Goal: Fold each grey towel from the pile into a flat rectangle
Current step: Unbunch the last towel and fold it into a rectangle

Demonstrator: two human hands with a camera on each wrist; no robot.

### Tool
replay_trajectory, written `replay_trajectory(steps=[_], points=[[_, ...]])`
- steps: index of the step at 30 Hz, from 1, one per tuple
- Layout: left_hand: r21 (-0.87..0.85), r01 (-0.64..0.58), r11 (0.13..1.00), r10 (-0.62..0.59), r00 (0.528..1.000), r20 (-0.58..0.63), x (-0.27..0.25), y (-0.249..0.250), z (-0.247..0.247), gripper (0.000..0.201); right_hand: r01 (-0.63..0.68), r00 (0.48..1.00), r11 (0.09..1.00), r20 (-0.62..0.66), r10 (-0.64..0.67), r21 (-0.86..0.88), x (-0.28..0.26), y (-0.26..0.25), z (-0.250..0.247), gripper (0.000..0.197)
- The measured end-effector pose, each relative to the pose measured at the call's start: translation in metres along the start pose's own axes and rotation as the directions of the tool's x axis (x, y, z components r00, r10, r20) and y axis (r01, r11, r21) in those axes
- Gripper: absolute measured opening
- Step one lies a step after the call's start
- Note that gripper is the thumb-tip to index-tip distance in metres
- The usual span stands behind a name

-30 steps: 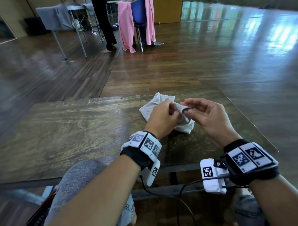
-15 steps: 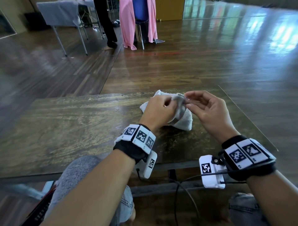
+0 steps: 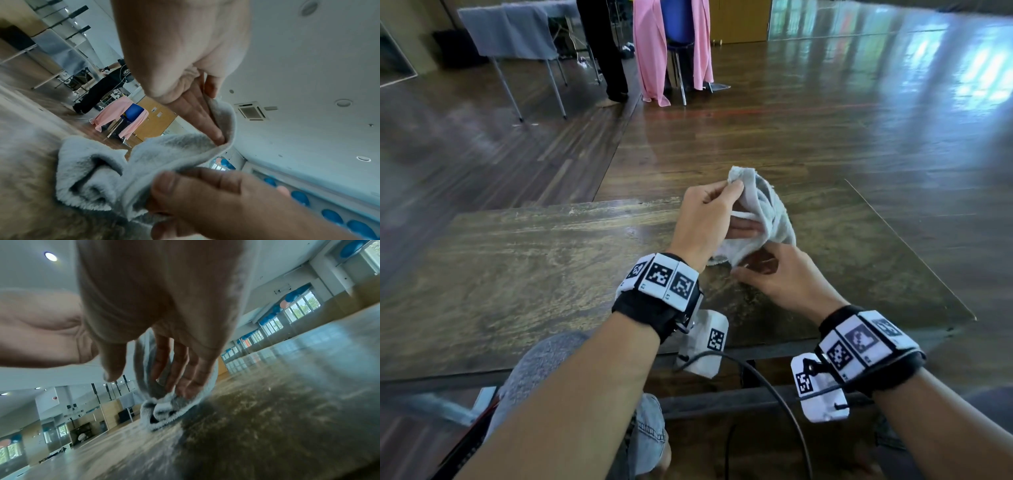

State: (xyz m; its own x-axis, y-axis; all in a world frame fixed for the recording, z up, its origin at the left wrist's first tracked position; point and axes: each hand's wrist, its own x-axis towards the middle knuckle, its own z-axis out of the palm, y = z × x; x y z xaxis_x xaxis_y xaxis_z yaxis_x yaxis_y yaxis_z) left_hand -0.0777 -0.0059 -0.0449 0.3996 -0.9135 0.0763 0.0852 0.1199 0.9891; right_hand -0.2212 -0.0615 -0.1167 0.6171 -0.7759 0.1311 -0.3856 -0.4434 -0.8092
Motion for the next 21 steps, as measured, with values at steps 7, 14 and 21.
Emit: replay_trajectory(steps=[7,14,21], points=[[-0.118,-0.05,0.992,0.038,0.994,-0.102,0.01,0.002,-0.017,0.021,0.103,0.983,0.968,-0.173,-0.063,0.227,0.014,0.0,-0.005,0.015],[0.211,-0.206,0.956,0.196,0.978,0.068,0.002,-0.005,-0.01,0.028,0.141,0.966,0.977,-0.236,-0.101,0.16,0.018,0.004,-0.002,0.006],[0.789,-0.437,0.432,0.356,0.887,0.296,0.001,-0.011,-0.016,0.065,0.263,0.946,0.961,-0.214,-0.242,0.079,0.018,-0.018,-0.038,0.014]])
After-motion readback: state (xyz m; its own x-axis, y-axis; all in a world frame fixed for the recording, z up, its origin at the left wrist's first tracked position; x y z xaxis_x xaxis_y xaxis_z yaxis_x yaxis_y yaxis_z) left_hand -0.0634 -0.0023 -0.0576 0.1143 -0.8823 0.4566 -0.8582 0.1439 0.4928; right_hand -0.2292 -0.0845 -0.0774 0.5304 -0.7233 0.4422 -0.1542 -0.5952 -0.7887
